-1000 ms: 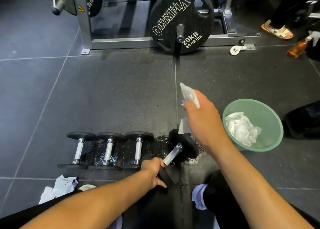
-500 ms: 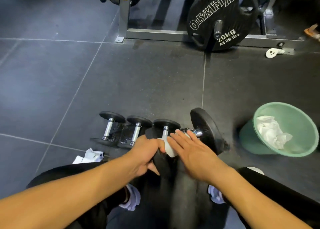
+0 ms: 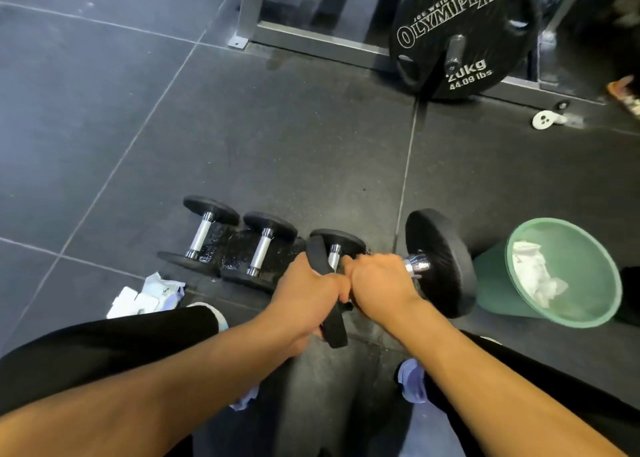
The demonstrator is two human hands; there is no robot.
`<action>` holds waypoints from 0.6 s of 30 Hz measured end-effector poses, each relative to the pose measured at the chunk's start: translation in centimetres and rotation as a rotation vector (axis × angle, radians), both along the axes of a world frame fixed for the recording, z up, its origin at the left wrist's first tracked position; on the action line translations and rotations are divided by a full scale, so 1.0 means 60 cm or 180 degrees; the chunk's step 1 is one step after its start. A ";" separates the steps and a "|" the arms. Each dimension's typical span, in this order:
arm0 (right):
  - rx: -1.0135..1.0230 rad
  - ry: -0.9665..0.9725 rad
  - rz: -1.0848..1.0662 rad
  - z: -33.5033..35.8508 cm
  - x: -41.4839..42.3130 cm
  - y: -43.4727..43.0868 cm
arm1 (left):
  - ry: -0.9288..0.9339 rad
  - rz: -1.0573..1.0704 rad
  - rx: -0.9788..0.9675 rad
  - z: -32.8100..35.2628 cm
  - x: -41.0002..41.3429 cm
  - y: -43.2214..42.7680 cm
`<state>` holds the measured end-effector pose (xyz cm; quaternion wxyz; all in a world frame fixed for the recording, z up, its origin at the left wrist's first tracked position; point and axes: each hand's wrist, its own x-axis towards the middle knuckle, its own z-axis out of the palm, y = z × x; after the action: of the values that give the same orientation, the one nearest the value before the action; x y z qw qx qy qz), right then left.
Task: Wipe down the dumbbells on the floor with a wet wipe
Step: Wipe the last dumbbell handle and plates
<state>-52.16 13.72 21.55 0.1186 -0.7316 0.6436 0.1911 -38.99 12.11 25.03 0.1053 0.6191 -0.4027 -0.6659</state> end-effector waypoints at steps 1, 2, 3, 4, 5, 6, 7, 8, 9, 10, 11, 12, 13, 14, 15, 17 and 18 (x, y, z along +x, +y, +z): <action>0.0023 -0.0011 -0.0064 0.001 0.000 -0.003 | -0.0134 -0.0140 -0.0191 -0.001 0.002 -0.001; 0.0085 -0.0025 -0.0145 0.004 -0.001 -0.007 | -0.0284 -0.0324 -0.0411 0.001 0.005 -0.004; 0.0136 -0.0135 -0.0273 0.006 -0.004 -0.009 | -0.0450 -0.0560 -0.0638 0.006 0.008 -0.007; 0.0203 -0.0340 -0.0479 0.005 -0.006 -0.014 | -0.0620 -0.0840 -0.0870 0.012 0.010 -0.010; 0.0351 -0.0624 -0.0760 0.007 -0.007 -0.018 | -0.0766 -0.1147 -0.1132 0.020 0.013 -0.014; 0.0530 -0.0990 -0.1126 0.002 -0.007 -0.020 | -0.0892 -0.1470 -0.1404 0.026 0.014 -0.019; 0.0656 -0.1488 -0.1480 0.005 -0.006 -0.020 | -0.1018 -0.1839 -0.1704 0.034 0.013 -0.024; 0.0630 -0.2054 -0.1739 -0.001 -0.006 -0.018 | -0.1167 -0.2240 -0.2036 0.042 0.013 -0.030; 0.0510 -0.2670 -0.1966 0.000 -0.004 -0.014 | -0.1270 -0.2608 -0.2407 0.049 0.016 -0.035; 0.0392 -0.3275 -0.2155 0.002 -0.007 -0.009 | -0.1266 -0.2922 -0.2792 0.058 0.017 -0.045; 0.0423 -0.3871 -0.2406 0.010 -0.007 -0.004 | -0.1137 -0.3120 -0.3057 0.066 0.023 -0.057; 0.0455 -0.4442 -0.2638 0.015 -0.010 0.002 | -0.0927 -0.3234 -0.3174 0.074 0.028 -0.072; 0.0600 -0.4977 -0.2757 0.026 -0.010 0.008 | -0.0648 -0.3262 -0.3185 0.079 0.033 -0.088; 0.0730 -0.5338 -0.2896 0.033 -0.009 0.012 | -0.0299 -0.3176 -0.3142 0.083 0.039 -0.101; 0.0935 -0.5716 -0.2960 0.040 -0.008 0.013 | 0.0086 -0.3025 -0.3057 0.086 0.042 -0.111; 0.1240 -0.6164 -0.3123 0.047 -0.009 0.008 | 0.0627 -0.2718 -0.2836 0.086 0.043 -0.126; 0.1300 -0.6295 -0.3101 0.053 -0.012 0.006 | 0.0798 -0.2623 -0.2730 0.083 0.044 -0.130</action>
<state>-52.86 14.06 24.71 0.7575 -0.1985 0.4405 -0.4389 -36.36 4.28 30.02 0.1255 0.2314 -0.8262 -0.4981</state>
